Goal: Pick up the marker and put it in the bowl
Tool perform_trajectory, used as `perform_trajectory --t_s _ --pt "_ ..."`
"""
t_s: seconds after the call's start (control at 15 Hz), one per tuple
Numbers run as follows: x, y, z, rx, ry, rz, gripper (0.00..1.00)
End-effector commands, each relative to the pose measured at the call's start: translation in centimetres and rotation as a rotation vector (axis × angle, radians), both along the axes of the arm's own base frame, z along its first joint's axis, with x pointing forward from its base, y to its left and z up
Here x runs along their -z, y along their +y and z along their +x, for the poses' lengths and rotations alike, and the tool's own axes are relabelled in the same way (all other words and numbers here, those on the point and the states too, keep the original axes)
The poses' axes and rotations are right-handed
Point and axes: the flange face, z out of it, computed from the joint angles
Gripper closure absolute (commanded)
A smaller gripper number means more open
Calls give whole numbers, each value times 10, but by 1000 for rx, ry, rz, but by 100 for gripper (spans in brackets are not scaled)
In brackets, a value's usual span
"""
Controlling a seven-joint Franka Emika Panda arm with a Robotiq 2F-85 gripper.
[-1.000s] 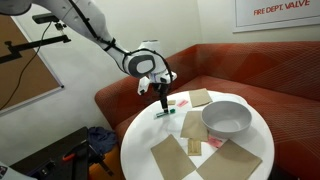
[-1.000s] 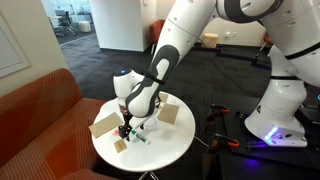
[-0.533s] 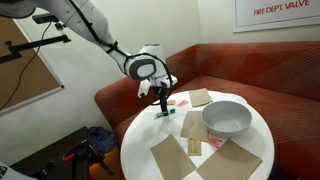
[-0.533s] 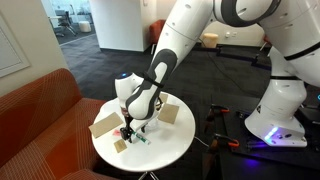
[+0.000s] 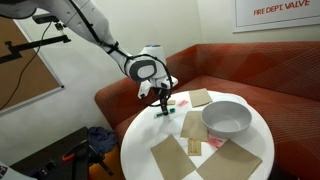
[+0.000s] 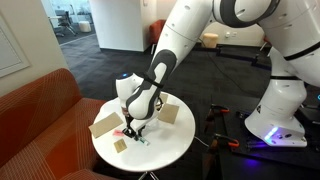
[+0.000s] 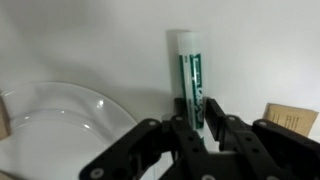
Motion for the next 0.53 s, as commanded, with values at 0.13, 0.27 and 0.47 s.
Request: perform_trajectory --t_s 0.13,0.27,0.47 --pt "-25 -3 -3 23 -25 8 95" --pt "-43 -4 -3 28 -44 6 95" --pt "-80 -14 -3 43 -71 11 95"
